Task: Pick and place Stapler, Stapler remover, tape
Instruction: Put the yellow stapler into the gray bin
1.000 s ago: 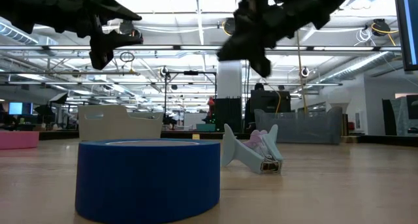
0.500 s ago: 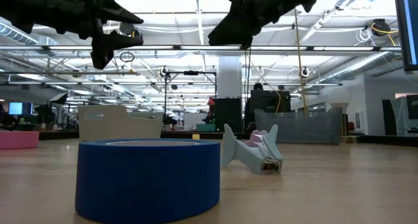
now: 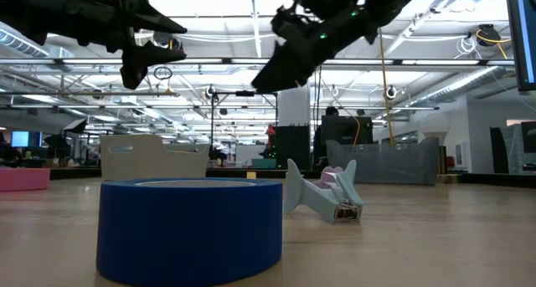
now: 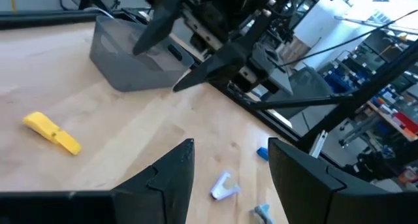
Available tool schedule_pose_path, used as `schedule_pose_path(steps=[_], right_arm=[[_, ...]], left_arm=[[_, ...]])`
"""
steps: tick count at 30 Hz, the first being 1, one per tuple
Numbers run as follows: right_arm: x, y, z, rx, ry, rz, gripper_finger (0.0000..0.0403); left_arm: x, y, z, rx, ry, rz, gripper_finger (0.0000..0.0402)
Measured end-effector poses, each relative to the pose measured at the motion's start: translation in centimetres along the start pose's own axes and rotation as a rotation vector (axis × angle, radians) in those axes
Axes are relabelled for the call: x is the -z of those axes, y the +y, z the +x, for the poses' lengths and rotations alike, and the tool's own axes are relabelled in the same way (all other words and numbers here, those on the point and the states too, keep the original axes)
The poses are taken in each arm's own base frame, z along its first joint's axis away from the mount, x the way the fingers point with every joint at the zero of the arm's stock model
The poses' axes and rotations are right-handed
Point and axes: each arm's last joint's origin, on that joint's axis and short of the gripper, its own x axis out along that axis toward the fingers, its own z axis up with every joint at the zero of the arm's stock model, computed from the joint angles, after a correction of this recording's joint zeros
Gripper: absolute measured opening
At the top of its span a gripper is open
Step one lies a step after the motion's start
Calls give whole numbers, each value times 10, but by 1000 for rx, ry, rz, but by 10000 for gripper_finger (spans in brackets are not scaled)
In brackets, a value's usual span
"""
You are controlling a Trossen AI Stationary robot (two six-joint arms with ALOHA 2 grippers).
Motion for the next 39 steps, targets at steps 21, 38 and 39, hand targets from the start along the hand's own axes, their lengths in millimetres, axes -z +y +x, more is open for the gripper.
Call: schedule_pose_path(steps=[21,38,39], right_arm=[[-6,-45,82,133,351,166,276],[33,-52,114,209,446,231,274],[34,-53,114,229,448,227,273]], left_arm=[[-30,34,-6,13,-63,77,198],[-31,37,-8,39,-47,77,198],[-31,37,-8,40,-46,77,198]])
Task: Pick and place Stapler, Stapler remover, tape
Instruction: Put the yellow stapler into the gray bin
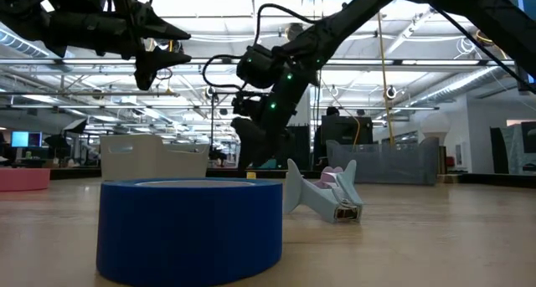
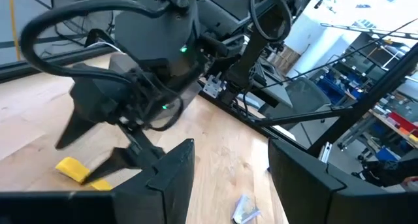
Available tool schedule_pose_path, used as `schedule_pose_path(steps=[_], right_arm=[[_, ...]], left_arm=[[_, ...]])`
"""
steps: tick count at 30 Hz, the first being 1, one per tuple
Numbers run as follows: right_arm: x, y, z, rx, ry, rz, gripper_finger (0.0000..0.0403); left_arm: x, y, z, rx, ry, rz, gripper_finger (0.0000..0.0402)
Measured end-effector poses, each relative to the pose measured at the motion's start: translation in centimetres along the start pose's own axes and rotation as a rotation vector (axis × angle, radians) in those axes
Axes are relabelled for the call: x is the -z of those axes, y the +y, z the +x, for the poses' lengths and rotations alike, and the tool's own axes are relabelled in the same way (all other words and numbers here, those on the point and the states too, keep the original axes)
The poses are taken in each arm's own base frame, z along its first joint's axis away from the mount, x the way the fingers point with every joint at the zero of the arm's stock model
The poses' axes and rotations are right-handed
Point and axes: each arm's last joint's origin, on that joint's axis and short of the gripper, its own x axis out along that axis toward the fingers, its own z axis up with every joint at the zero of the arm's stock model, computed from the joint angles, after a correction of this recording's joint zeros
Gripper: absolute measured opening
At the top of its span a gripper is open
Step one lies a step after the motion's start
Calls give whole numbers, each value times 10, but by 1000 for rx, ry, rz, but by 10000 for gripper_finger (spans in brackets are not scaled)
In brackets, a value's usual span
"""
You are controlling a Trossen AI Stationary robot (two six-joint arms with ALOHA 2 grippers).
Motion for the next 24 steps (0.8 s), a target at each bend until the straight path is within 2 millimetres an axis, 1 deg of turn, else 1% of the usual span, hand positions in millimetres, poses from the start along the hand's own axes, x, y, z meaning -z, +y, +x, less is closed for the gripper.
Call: schedule_pose_path(steps=[4,10,14,21,24], right_arm=[[-2,-3,-1,29,-13,15,273],[-1,-6,-1,28,-4,166,273],[3,-6,-1,35,31,220,272],[2,-5,-1,9,26,303,272],[4,-5,9,8,20,326,272]], left_arm=[[0,0,0,1,1,1,198],[0,0,0,1,1,10,198],[0,0,0,1,1,20,198],[0,0,0,-5,-2,34,198],[0,0,0,-5,-3,34,198]])
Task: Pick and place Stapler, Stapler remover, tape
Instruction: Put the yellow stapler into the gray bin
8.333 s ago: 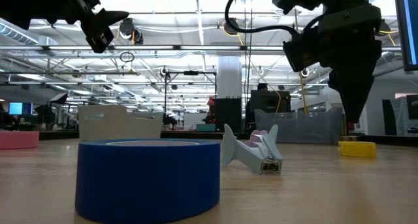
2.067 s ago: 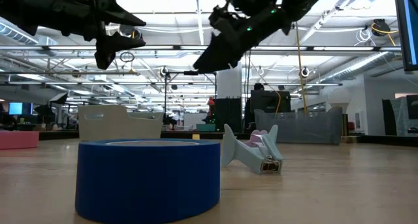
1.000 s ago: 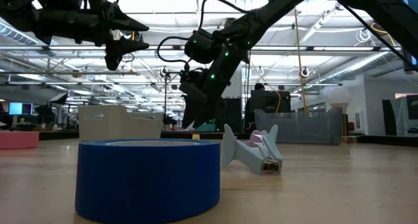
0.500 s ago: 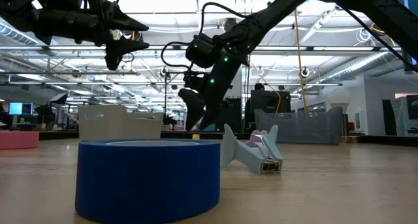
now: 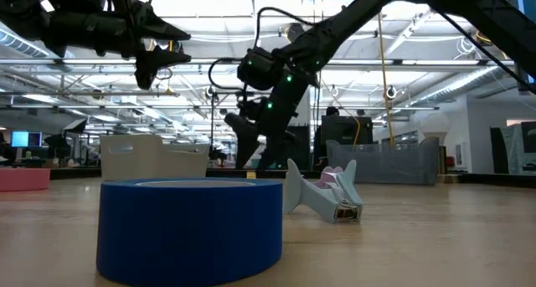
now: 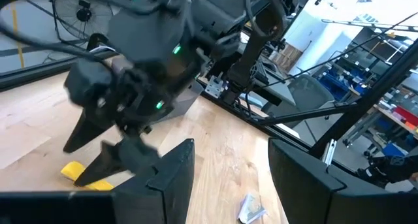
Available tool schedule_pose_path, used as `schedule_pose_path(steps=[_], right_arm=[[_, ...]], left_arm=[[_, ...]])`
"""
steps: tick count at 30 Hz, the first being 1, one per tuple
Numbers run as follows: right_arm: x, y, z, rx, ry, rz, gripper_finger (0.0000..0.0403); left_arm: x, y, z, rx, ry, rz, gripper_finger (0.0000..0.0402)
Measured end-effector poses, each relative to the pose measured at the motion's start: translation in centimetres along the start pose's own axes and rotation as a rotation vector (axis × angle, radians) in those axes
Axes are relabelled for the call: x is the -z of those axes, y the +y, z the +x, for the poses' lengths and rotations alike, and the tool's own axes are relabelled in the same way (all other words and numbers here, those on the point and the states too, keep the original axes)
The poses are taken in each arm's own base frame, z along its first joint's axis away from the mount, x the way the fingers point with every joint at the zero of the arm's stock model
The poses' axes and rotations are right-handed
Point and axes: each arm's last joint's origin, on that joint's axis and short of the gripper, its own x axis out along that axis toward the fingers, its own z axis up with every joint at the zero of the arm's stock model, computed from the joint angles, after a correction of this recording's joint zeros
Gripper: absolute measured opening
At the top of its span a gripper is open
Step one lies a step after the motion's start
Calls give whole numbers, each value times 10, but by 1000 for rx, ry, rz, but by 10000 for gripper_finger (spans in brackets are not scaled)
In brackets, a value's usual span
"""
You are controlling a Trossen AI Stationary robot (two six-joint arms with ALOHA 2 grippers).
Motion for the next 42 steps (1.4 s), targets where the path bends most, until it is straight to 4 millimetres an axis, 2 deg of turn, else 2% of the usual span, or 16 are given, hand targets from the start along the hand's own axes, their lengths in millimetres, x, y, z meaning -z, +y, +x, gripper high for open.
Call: schedule_pose_path(steps=[2,12,24,34,38,42], right_arm=[[4,-1,5,25,12,-4,271],[9,1,8,43,36,-42,262],[11,-1,6,56,75,-58,152],[11,1,5,-27,105,-43,84],[8,4,-4,-96,111,-40,67],[-1,4,-20,-109,67,-35,70]], left_arm=[[0,0,0,0,0,0,198],[0,0,0,-2,1,-4,198],[0,0,0,-2,2,-5,198],[0,0,0,-2,2,-10,198],[0,0,0,-4,0,-47,198],[0,0,0,-3,-1,-81,198]])
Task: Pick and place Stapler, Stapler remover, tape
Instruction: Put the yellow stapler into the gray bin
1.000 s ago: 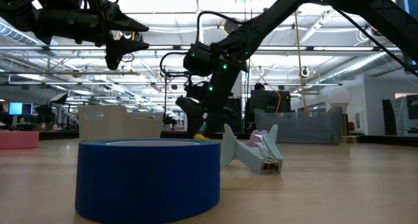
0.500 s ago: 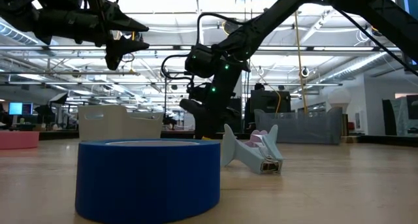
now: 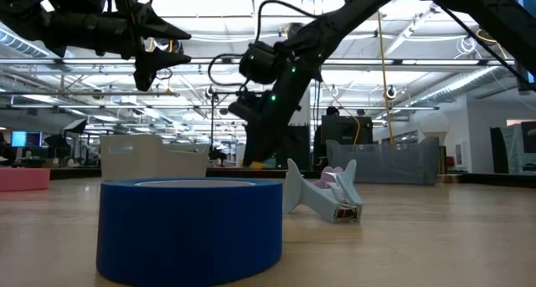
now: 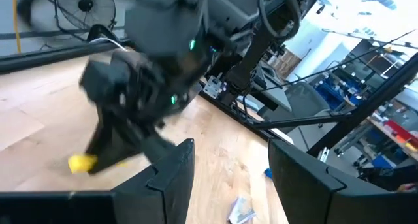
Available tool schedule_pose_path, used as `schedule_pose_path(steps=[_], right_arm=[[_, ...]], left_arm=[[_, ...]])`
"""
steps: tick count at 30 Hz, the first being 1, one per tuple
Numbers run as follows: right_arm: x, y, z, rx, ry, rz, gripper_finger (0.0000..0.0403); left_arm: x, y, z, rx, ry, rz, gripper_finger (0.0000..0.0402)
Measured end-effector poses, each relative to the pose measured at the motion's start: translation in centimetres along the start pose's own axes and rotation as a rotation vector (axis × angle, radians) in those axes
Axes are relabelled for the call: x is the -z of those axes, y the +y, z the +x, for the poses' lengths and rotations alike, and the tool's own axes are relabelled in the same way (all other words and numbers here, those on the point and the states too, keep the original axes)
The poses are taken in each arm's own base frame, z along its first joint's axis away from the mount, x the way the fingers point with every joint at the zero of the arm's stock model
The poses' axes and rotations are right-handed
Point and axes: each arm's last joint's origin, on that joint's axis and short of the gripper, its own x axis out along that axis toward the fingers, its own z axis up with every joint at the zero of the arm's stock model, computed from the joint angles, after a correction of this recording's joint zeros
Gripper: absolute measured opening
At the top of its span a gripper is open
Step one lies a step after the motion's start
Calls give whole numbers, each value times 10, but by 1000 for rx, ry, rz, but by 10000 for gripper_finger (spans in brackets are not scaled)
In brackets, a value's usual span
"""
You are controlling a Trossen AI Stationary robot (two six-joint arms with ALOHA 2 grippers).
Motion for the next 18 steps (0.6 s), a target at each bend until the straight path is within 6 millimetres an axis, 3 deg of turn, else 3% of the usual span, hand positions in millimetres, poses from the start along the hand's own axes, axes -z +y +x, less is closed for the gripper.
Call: schedule_pose_path(steps=[6,18], right_arm=[[-13,1,-25,-35,-76,28,77],[-51,14,-100,-368,-354,11,74]], left_arm=[[0,0,0,1,-1,-15,198],[2,-4,1,16,9,-115,198]])
